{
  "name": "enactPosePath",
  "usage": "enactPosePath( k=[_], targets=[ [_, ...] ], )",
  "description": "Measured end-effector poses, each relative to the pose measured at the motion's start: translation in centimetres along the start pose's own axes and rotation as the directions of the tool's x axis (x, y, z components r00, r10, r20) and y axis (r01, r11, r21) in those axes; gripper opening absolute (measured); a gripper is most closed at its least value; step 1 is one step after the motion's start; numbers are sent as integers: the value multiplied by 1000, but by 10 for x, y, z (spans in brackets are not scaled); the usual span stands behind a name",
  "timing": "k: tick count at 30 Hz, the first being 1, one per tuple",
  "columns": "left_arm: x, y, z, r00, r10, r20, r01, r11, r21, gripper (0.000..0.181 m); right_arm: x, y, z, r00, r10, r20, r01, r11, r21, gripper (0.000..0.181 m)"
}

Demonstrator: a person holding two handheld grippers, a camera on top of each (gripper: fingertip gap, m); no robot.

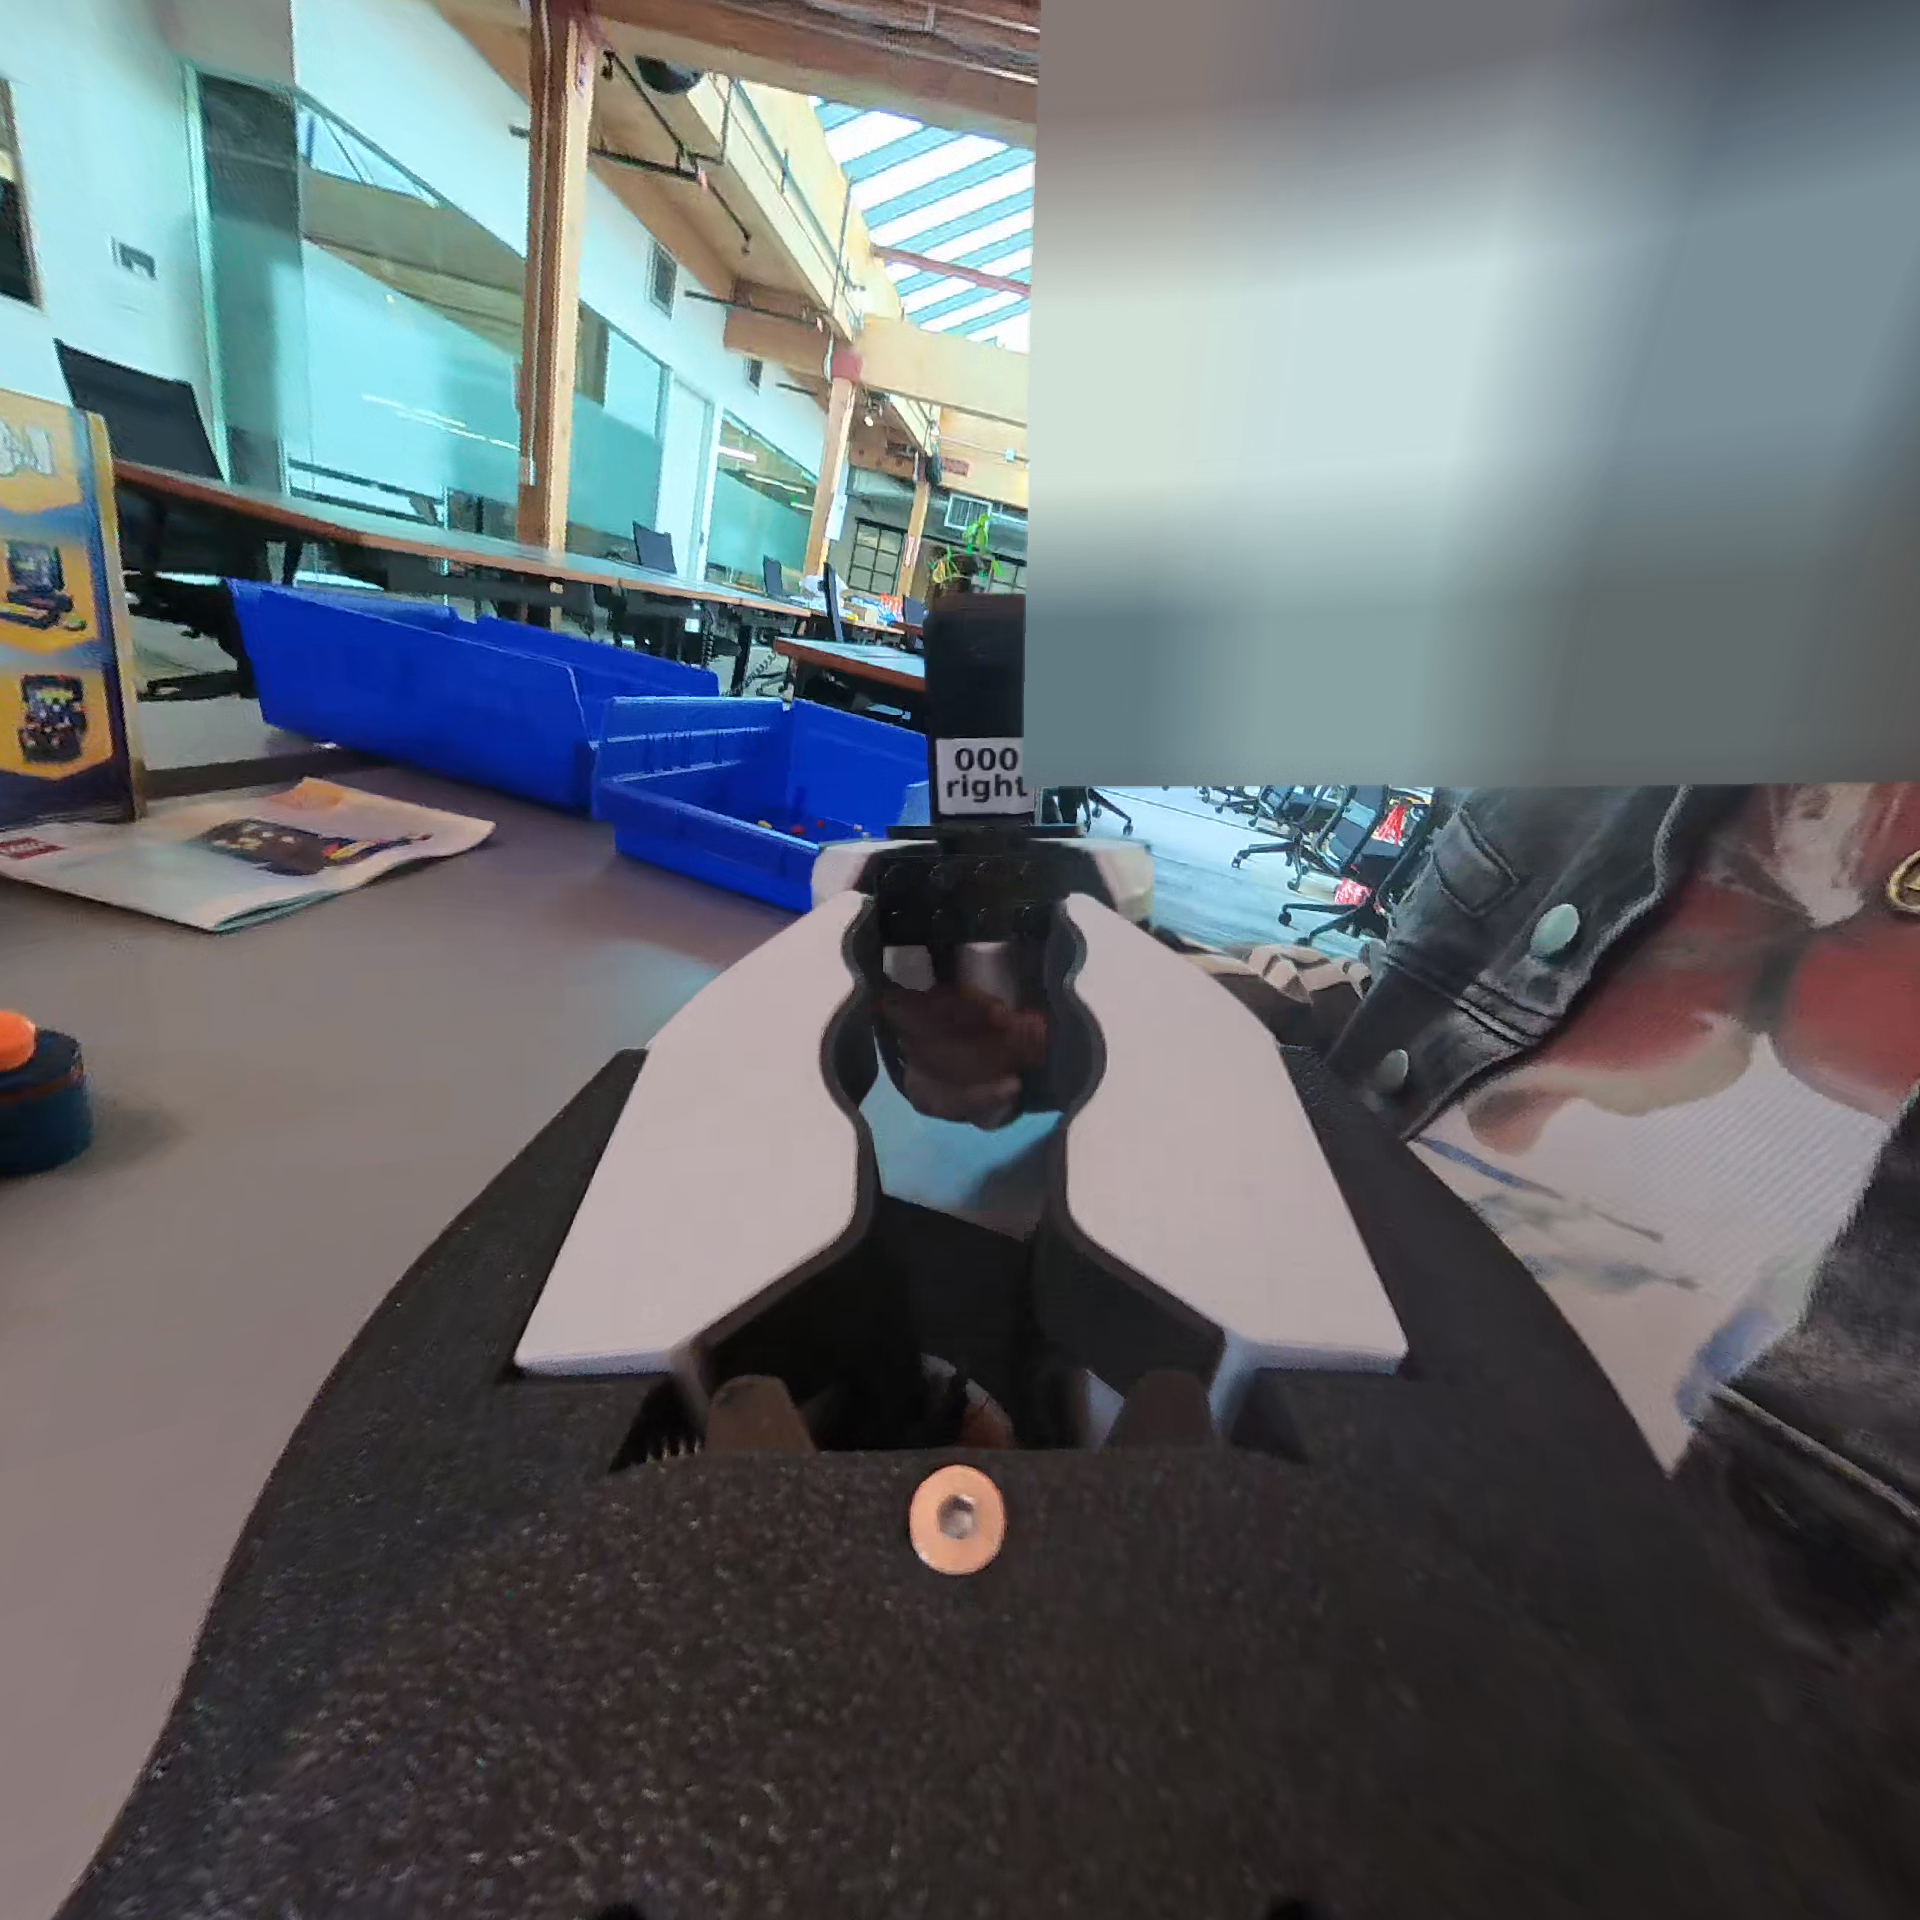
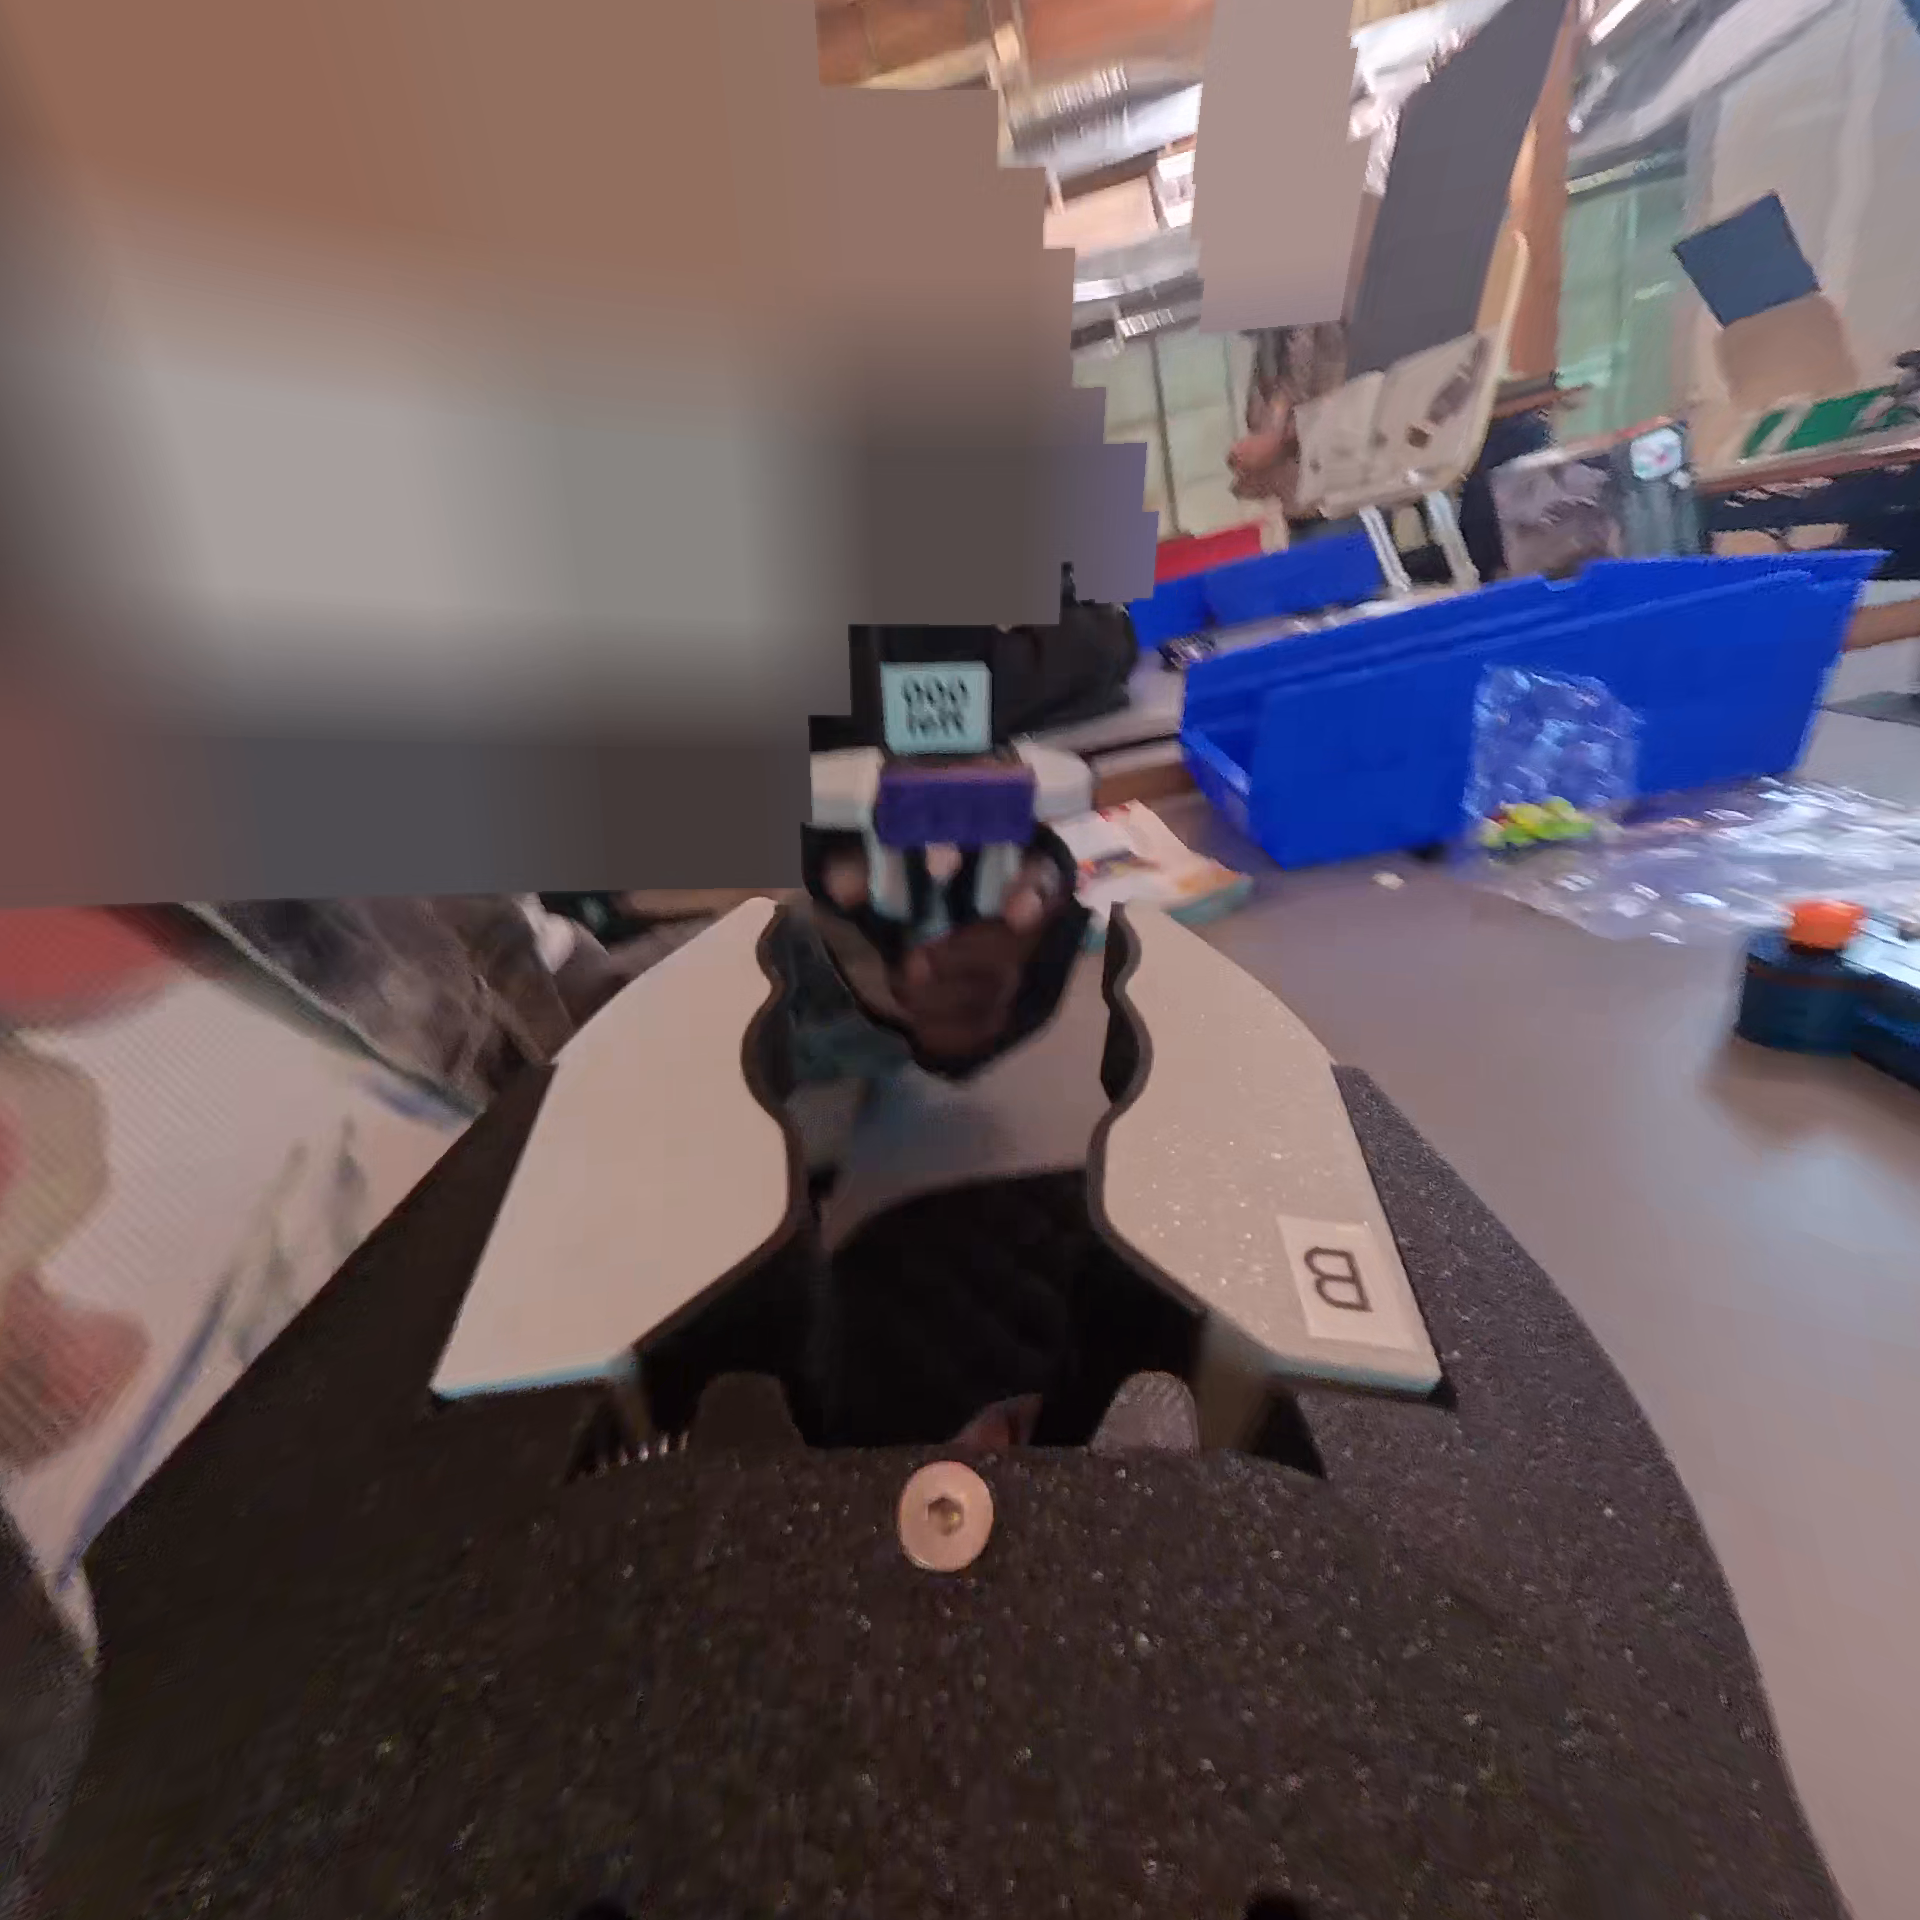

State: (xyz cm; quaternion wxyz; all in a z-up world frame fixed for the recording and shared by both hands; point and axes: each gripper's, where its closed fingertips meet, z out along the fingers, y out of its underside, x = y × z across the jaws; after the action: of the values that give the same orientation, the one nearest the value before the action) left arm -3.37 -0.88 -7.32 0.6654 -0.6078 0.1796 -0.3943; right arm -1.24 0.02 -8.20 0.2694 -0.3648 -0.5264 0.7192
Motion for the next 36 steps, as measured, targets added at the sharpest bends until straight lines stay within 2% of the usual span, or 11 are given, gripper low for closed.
enactPosePath(
  k=[2,4,10,18,24,28,29,30,31,33,36],
  targets=[
    [2,-1,4,1000,-13,-10,13,1000,12,30,-5,-12,12,999,30,32,-33,995,98,48],
    [5,-2,5,1000,-20,-18,20,1000,20,30,-7,-17,19,997,44,62,-52,989,139,44],
    [9,-7,5,998,-62,-34,63,997,54,30,-5,-14,29,997,44,63,-54,983,174,32],
    [7,-3,2,997,-73,-5,73,996,59,30,-3,-10,31,994,83,69,-94,982,166,36],
    [10,-4,0,997,-78,-10,78,994,70,30,-2,-9,31,998,40,48,-47,985,165,31],
    [9,-12,-4,997,-75,-1,74,985,153,27,3,-13,32,999,45,-17,-41,978,206,31],
    [12,-22,-10,998,-66,-24,70,973,220,0,14,-15,27,993,34,-110,-8,974,225,31],
    [7,-36,-21,996,-90,-9,89,945,315,0,15,-21,18,993,17,-113,14,965,263,30],
    [2,-34,-27,997,-79,22,70,957,281,0,10,-24,14,997,12,-76,10,959,283,31],
    [-3,-11,-24,997,-28,73,20,993,113,0,-2,-12,22,996,-52,-67,62,985,160,31],
    [-5,3,-17,989,-141,52,140,990,16,20,-2,0,28,960,-250,-126,253,968,2,31]
  ],
)
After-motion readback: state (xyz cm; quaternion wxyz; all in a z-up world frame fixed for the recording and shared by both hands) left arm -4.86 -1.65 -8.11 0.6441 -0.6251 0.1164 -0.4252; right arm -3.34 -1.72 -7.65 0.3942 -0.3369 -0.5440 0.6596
